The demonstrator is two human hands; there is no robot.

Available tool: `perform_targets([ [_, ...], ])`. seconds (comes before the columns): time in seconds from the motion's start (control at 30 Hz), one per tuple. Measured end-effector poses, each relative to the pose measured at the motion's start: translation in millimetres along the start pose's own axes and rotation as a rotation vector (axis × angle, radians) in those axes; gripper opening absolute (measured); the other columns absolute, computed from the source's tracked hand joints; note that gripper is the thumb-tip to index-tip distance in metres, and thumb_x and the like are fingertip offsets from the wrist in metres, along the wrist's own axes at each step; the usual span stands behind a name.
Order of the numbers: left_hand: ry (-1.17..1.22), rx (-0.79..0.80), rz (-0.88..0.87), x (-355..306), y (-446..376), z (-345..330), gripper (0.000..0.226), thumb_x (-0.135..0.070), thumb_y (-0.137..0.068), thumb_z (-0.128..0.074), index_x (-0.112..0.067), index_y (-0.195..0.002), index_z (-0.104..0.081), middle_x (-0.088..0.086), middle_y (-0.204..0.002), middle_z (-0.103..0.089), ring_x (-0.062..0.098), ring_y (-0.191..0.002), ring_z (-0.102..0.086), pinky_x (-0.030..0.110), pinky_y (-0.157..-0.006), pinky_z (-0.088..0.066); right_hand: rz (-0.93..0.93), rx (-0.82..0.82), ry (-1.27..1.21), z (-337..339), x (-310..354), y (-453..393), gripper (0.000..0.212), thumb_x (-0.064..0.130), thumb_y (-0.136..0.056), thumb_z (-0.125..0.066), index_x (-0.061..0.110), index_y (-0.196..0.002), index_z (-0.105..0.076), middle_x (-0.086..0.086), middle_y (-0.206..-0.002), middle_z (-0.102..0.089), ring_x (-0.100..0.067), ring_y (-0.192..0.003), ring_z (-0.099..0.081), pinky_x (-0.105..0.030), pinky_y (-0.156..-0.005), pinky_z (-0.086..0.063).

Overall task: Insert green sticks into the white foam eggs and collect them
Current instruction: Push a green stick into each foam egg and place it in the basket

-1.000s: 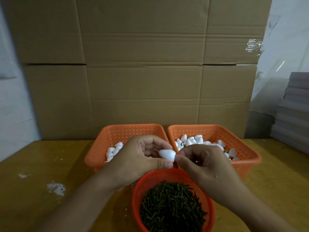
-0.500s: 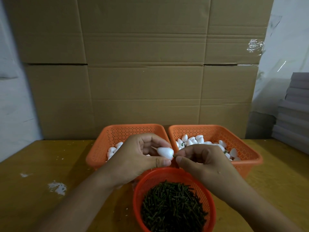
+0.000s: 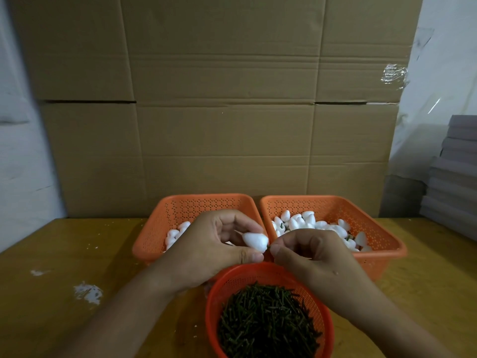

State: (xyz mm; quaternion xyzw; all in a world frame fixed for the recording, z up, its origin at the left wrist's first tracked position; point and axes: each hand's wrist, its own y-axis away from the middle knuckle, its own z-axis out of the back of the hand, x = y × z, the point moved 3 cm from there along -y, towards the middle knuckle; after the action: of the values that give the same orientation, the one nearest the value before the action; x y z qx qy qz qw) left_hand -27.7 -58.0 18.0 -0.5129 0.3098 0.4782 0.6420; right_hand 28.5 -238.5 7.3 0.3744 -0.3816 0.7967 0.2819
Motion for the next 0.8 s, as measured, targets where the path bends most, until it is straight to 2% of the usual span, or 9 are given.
perform_targets([
  [0.13,-0.029,0.009,0.004,0,1,-1,0.032,-0.006,-0.071,-0.087,-0.027,-0.092,-0.076,0.002,-0.103,-0.077,0.018,-0.096,-0.073,0.023,-0.085,-0.057,-0.066,0.07,-0.044,-3,0,-1,0.015,0.029,-0.091,-0.066,0.027,-0.081,-0.077,-0.014,-0.068,-0.068,-0.009,-0.055,-0.052,-0.026,-0.053,-0.04],
  [0.2,-0.035,0.02,0.006,0,0,-2,0.034,-0.005,-0.072,-0.087,-0.027,-0.095,-0.075,0.002,-0.104,-0.076,0.017,-0.095,-0.073,0.023,-0.083,-0.057,-0.115,0.082,-0.095,-3,0,-1,0.016,0.026,-0.09,-0.068,0.024,-0.078,-0.078,-0.012,-0.069,-0.07,-0.011,-0.058,-0.056,-0.025,-0.055,-0.043],
  [0.33,0.027,-0.046,0.056,2,-1,1,0.055,-0.015,-0.068,-0.086,-0.026,-0.118,-0.066,-0.002,-0.111,-0.074,0.014,-0.093,-0.072,0.023,-0.082,-0.057,-0.321,0.101,-0.492,-11,-5,2,0.011,0.025,-0.082,-0.072,0.019,-0.074,-0.077,-0.002,-0.074,-0.07,-0.007,-0.063,-0.061,-0.018,-0.053,-0.045],
  [0.4,0.069,-0.077,0.096,3,-1,1,0.061,-0.019,-0.067,-0.085,-0.027,-0.123,-0.063,-0.003,-0.112,-0.074,0.014,-0.095,-0.071,0.022,-0.081,-0.056,-0.405,0.088,-0.749,-21,-9,3,0.007,0.022,-0.08,-0.073,0.018,-0.079,-0.078,-0.004,-0.082,-0.071,-0.006,-0.064,-0.063,-0.016,-0.05,-0.045],
  [0.47,0.099,-0.079,0.125,4,0,0,0.058,-0.02,-0.068,-0.084,-0.027,-0.122,-0.064,-0.002,-0.111,-0.075,0.014,-0.094,-0.071,0.02,-0.076,-0.055,-0.438,0.073,-0.878,-30,-12,4,0.009,0.02,-0.075,-0.075,0.016,-0.082,-0.078,-0.004,-0.084,-0.072,-0.006,-0.063,-0.064,-0.014,-0.046,-0.044],
  [0.63,0.153,-0.06,0.11,1,1,-5,0.048,-0.018,-0.072,-0.081,-0.017,-0.118,-0.066,0.002,-0.103,-0.076,0.007,-0.078,-0.07,0.018,-0.068,-0.054,-0.443,0.055,-0.93,-44,-15,8,0.026,0.024,-0.067,-0.078,0.012,-0.09,-0.077,-0.003,-0.087,-0.073,-0.004,-0.061,-0.062,-0.013,-0.045,-0.043],
  [0.8,0.141,-0.051,0.103,2,1,-3,0.037,-0.02,-0.074,-0.08,-0.013,-0.109,-0.071,0.006,-0.101,-0.077,0.013,-0.086,-0.073,0.018,-0.07,-0.055,-0.416,0.056,-0.908,-46,-16,9,0.027,0.028,-0.065,-0.078,0.012,-0.087,-0.079,-0.003,-0.081,-0.072,-0.003,-0.059,-0.057,-0.015,-0.045,-0.042],
])
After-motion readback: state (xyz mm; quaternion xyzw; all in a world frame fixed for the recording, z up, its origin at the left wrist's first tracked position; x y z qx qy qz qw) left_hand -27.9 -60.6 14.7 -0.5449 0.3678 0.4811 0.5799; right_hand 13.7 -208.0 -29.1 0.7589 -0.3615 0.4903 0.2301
